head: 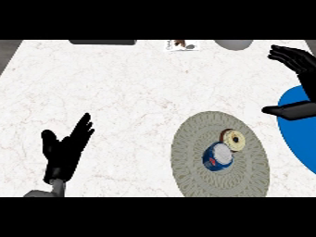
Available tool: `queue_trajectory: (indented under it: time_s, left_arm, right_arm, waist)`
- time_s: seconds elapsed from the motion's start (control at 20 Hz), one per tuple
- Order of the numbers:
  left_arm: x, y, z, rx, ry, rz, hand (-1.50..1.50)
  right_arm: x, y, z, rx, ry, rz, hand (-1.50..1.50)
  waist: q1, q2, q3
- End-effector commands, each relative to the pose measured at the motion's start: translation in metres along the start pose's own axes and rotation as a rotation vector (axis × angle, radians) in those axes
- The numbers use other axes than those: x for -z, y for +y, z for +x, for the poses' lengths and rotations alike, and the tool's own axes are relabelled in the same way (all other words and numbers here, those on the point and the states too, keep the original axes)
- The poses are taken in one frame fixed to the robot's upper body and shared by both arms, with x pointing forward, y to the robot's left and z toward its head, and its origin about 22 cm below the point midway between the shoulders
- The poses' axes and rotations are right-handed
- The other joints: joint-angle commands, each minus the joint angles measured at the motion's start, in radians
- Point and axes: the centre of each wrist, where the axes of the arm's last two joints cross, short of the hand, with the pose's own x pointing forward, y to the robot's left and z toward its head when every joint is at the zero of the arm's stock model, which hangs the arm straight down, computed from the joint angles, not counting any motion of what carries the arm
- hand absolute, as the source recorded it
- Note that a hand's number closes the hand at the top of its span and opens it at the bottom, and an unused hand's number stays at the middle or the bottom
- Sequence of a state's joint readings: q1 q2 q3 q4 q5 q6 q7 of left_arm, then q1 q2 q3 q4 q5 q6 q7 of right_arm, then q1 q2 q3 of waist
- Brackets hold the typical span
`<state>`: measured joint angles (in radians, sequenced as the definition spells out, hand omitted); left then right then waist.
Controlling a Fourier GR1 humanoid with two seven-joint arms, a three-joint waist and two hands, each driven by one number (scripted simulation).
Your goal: Pick the can from the placemat and place it in the plate
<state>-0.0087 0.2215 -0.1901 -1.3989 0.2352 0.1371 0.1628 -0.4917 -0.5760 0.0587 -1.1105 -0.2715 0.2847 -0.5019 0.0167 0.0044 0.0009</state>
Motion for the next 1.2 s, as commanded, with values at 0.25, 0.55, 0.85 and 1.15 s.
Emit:
queue_trajectory:
  time_s: [0.25,0.55,0.85,1.15]
  left_arm:
    - [-0.005,-0.003,-0.014,-0.022,0.03,-0.003,0.0]
    - [-0.003,-0.011,-0.017,-0.017,0.012,0.022,0.0]
    - [-0.006,-0.003,0.013,-0.001,0.006,-0.001,0.0]
    - [-0.008,-0.01,-0.007,-0.004,0.021,0.019,0.0]
  right_arm:
    - [0.015,-0.025,0.04,-0.336,0.173,0.441,-1.5]
    - [0.023,0.016,0.067,-0.467,0.197,0.555,-1.5]
    - [0.019,0.07,0.065,-0.529,0.257,0.616,-1.5]
    - [-0.006,0.106,0.076,-0.596,0.293,0.602,-1.5]
  waist:
    - [-0.003,-0.003,-0.003]
    - [-0.022,-0.008,-0.002]
    - [-0.014,-0.006,-0.001]
    - [-0.018,-0.006,-0.001]
